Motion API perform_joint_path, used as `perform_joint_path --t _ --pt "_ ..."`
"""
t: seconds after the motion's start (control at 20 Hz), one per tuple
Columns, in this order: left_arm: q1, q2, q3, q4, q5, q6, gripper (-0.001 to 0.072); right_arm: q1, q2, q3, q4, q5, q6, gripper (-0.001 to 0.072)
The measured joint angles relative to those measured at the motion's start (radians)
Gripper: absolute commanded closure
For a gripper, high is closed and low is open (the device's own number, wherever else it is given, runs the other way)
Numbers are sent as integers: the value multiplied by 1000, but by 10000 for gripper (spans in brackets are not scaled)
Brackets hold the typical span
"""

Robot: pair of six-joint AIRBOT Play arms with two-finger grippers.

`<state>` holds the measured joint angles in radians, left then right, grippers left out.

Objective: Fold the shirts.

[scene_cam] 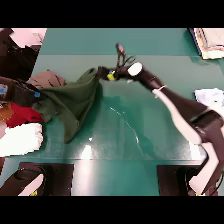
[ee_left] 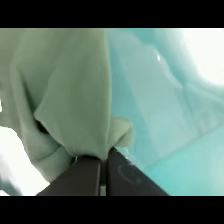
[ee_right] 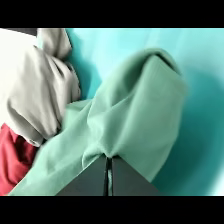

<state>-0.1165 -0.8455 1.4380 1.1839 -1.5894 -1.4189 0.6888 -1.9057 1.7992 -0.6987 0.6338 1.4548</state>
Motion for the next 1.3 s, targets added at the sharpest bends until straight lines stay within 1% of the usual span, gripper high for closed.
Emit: perform_joint_path --t 0.15,0.3,0.55,0.75,0.9,1.1,1.2,1.3 --pt "0 0 135 -5 66 7 683 -72 193 0 -221 98 1 698" --pt "0 0 289 -23 140 10 684 -142 407 0 -391 204 1 698" --pt "0 0 505 -97 241 13 683 -224 760 1 -575 357 5 698" --pt "0 1 571 -143 275 13 684 -275 948 1 -660 478 39 698" --pt "0 -1 514 -153 282 13 684 -308 991 -2 -687 622 74 697" --pt "0 -30 317 -154 275 13 683 -325 943 -88 -704 824 114 697" --pt "0 -82 208 -150 245 13 683 -328 896 -183 -711 874 126 696" --pt "0 -161 100 -145 237 31 683 -330 843 -279 -715 872 130 693"
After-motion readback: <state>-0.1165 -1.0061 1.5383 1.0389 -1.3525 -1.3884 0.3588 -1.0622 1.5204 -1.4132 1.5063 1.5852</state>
